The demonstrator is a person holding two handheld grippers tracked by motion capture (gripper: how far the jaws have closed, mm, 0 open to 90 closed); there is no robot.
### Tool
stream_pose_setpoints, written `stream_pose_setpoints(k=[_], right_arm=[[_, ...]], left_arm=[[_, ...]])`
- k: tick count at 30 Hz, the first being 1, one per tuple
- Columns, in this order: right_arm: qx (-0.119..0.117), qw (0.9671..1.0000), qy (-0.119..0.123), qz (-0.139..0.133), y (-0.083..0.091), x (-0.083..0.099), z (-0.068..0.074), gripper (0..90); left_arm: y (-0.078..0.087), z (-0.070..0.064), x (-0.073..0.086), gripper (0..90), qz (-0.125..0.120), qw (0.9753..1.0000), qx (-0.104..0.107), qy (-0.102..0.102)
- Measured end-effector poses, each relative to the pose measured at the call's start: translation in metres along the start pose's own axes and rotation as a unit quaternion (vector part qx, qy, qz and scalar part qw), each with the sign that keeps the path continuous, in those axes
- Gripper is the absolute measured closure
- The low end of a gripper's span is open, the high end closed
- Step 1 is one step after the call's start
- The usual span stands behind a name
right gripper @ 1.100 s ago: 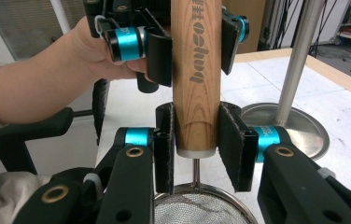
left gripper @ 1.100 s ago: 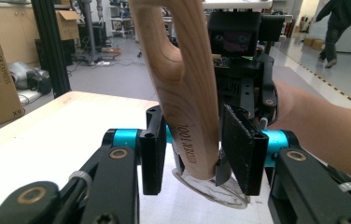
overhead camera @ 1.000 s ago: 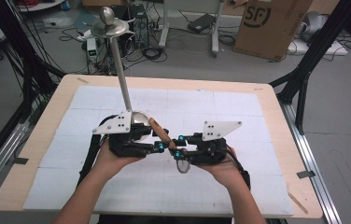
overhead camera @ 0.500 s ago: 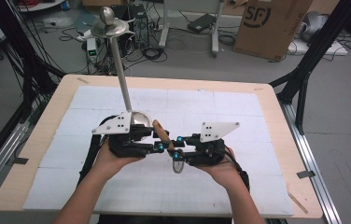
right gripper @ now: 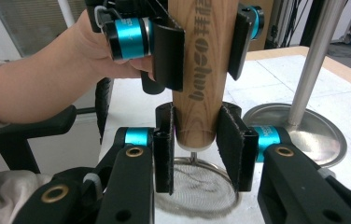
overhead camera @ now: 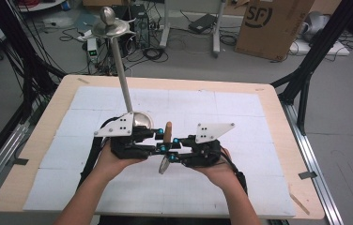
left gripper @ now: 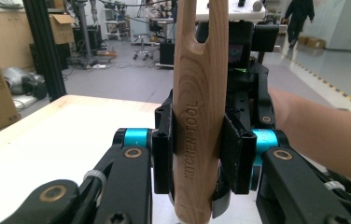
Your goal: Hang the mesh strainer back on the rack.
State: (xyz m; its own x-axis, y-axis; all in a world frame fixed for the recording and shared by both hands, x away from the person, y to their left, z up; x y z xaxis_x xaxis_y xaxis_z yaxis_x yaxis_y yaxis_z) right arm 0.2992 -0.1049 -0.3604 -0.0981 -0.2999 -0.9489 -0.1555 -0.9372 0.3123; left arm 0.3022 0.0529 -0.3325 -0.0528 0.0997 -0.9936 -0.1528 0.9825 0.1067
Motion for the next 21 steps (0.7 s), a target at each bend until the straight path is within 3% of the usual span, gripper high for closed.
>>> stream_pose_setpoints(k=[16,21], right_arm=[[-0.002,1.0,-0.005,-0.002,-0.0007,-0.0003,0.0014,67.7],[0.003,0.9999,-0.011,-0.012,0.0015,-0.0014,0.0012,61.9]], left_arm=[[0.0033,-0.0012,-0.0014,69.1,0.004,1.0,-0.003,-0.001],[0.0049,-0.0004,-0.0018,69.1,0.002,1.0,-0.007,0.001]])
Point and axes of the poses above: each handheld gripper's, and its own axes: y roughly backward along the jaws, x roughly out of its underside, z roughly to its left, the point moved 5 cm from there along -y, roughly forward along the jaws, and after that the axes turned 1 degree about y, right-handed, at the moved point
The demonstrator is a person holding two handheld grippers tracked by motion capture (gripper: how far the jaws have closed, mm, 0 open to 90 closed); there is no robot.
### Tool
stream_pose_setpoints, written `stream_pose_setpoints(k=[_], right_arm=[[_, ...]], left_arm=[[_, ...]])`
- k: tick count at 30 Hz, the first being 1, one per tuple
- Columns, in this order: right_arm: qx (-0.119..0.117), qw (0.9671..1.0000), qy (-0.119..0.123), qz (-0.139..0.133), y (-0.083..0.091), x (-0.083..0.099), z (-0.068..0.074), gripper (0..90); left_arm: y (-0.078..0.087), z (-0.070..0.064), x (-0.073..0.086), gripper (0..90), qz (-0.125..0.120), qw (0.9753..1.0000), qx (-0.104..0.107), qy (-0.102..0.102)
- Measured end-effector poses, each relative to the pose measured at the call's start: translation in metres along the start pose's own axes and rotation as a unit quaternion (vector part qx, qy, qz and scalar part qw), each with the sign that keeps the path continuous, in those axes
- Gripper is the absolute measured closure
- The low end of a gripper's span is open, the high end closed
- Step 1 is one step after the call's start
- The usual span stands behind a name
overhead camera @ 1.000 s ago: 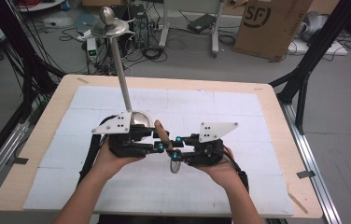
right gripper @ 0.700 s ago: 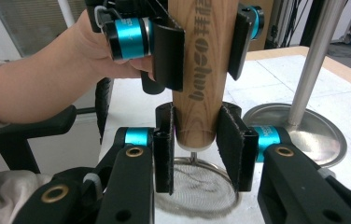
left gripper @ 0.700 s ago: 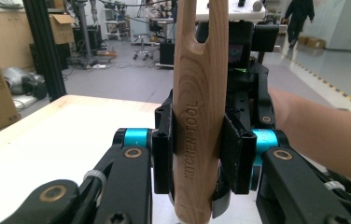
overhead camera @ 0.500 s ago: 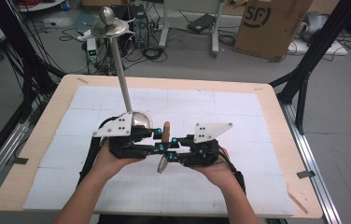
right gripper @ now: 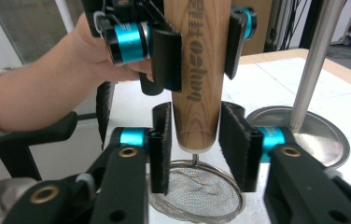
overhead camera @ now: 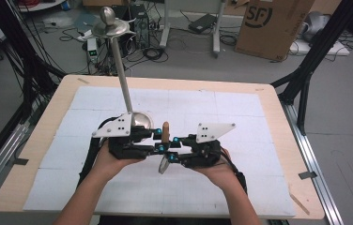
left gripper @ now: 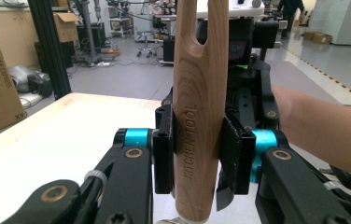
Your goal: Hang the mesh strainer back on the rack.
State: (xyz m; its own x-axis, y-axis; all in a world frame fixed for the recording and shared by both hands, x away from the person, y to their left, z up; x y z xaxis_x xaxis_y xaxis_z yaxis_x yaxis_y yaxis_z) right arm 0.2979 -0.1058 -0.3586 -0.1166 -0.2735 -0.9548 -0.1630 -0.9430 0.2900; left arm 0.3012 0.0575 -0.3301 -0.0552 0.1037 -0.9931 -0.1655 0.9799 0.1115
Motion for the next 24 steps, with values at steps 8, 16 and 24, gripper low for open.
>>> stream_pose_setpoints(k=[8,16,24], right_arm=[[0.017,0.9998,-0.006,-0.005,0.012,0.009,-0.002,56.2],[0.044,0.9989,-0.014,-0.001,0.029,0.025,-0.006,53.4],[0.067,0.9973,-0.028,-0.004,0.044,0.044,-0.009,49.6]], left_arm=[[0.007,0.006,0.001,69.1,0.001,0.9999,-0.014,0.005],[0.021,0.015,0.004,69.1,0.011,0.9992,-0.037,0.013],[0.041,0.026,0.004,69.0,0.014,0.9975,-0.066,0.02]])
Point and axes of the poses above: each handheld gripper's, and its own axes: y roughly backward along the jaws, x roughly out of its underside, z roughly to its left, the point moved 5 cm from there along -y, roughly forward along the jaws, and after that the axes turned 1 degree about y, right-handed, at the moved point
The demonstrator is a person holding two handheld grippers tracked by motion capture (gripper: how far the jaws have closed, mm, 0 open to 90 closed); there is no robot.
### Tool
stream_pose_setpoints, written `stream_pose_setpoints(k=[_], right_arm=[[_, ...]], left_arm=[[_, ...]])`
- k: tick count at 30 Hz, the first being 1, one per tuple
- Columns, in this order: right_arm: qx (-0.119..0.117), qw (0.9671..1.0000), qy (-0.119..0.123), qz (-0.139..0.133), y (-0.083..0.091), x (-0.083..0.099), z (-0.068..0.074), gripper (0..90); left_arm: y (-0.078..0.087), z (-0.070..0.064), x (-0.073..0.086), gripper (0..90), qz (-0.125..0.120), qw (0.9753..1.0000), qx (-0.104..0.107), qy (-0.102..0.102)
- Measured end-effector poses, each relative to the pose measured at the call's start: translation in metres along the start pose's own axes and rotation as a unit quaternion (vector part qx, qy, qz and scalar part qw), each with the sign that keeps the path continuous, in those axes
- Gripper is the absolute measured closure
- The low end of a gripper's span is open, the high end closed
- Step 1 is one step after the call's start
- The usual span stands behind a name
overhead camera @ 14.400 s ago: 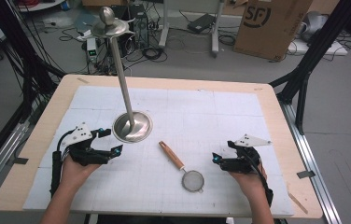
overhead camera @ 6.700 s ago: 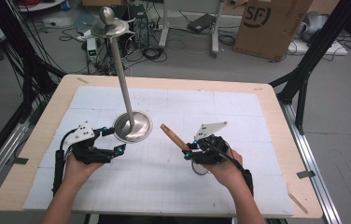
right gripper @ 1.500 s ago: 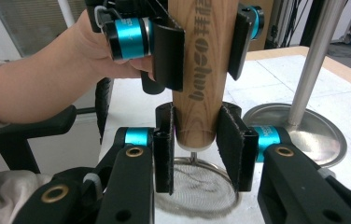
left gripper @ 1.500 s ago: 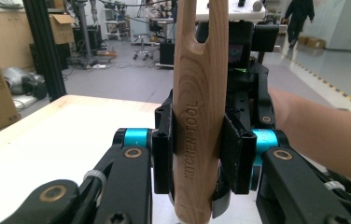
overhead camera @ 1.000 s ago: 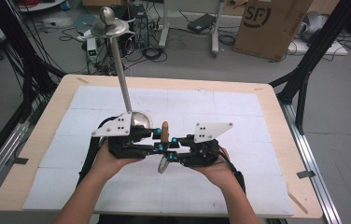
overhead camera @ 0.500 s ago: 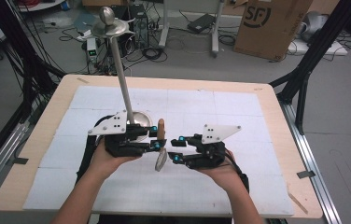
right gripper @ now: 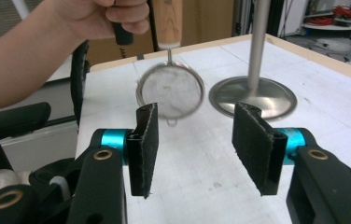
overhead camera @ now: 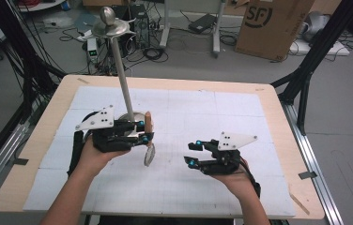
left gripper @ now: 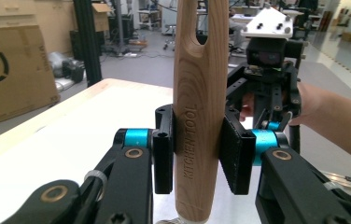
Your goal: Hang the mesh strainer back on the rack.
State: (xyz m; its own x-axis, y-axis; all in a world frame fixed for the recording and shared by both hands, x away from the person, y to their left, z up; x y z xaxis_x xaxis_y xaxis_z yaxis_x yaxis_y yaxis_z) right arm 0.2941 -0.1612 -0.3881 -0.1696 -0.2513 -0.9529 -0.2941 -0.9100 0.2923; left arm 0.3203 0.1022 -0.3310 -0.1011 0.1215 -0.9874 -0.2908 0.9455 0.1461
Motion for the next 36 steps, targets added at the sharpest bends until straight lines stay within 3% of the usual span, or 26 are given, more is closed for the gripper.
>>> stream_pose_setpoints(k=[14,25,36], right_arm=[[0.027,0.9996,0.0,0.002,0.01,0.009,-0.006,45.2],[0.029,0.9996,-0.003,0.003,0.011,0.01,-0.008,43.8],[0.03,0.9995,-0.004,0.001,0.012,0.01,-0.009,43.7]], left_arm=[[0.028,0.016,-0.002,69.0,-0.003,0.9995,-0.032,0.007],[0.045,0.025,-0.012,69.0,-0.004,0.9985,-0.054,0.008],[0.068,0.04,-0.039,69.0,0.001,0.9964,-0.085,-0.002]])
Point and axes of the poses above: each handheld gripper's, and its own axes: y roughly backward along the jaws, x roughly out of its underside, z roughly to its left, the point moved 5 cm from there along -y, roughly forward along the jaws, and after that the axes turned 1 degree about y, right-handed, at the moved point
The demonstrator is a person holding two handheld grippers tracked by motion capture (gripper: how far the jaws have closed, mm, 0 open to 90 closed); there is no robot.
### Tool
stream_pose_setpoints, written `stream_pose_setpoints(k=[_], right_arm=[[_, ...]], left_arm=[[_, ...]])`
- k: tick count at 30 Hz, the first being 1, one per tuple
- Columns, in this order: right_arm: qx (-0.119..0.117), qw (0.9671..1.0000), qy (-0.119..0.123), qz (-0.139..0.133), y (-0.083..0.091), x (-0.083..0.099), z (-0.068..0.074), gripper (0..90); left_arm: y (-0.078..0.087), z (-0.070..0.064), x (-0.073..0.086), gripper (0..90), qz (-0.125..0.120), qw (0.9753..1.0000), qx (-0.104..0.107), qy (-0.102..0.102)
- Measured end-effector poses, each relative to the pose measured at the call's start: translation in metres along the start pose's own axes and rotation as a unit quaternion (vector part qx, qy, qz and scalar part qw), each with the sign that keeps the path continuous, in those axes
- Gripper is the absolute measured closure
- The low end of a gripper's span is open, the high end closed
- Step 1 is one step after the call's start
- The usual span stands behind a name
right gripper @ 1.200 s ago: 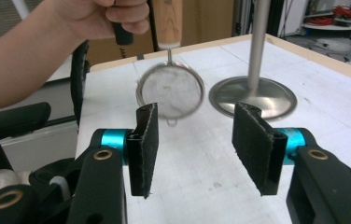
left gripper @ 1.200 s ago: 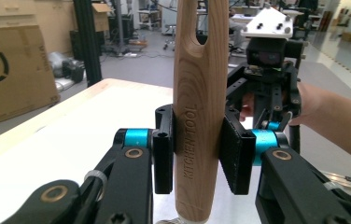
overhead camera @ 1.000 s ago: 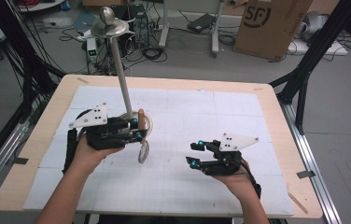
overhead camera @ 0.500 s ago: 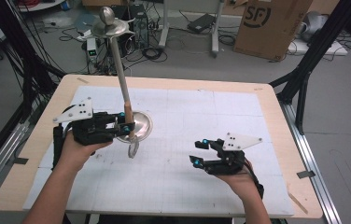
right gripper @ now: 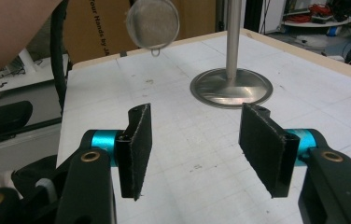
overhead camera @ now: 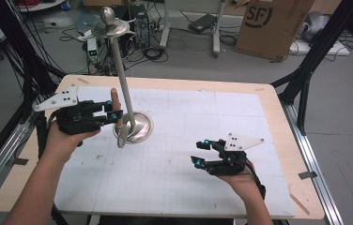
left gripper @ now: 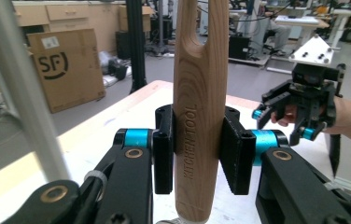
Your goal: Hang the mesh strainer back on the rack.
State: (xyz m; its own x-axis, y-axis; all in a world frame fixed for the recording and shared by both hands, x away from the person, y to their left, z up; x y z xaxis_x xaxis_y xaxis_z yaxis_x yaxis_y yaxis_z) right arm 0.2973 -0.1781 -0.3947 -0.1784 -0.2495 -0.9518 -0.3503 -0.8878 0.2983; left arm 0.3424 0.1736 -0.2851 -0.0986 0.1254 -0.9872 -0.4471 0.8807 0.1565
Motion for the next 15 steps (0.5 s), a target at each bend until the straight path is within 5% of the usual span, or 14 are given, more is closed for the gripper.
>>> stream_pose_setpoints(k=[15], right_arm=[[-0.001,1.0,-0.001,-0.001,0.0,0.0,-0.001,43.7]], left_arm=[[0.017,0.027,-0.045,69.0,0.0,0.9991,-0.038,-0.018]])
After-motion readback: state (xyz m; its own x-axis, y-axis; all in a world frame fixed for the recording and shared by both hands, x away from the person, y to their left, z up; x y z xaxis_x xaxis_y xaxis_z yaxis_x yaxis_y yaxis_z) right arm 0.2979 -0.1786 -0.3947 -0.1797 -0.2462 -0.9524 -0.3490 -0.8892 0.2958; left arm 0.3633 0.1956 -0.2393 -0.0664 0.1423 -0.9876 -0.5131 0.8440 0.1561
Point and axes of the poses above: each handheld gripper's, and its own axes: y roughly backward along the jaws, x roughly out of its underside, z roughly to its left, the point moved 5 cm from there along -y, roughly forward along the jaws, and after that the axes turned 1 degree about y, right-handed, at the moved point
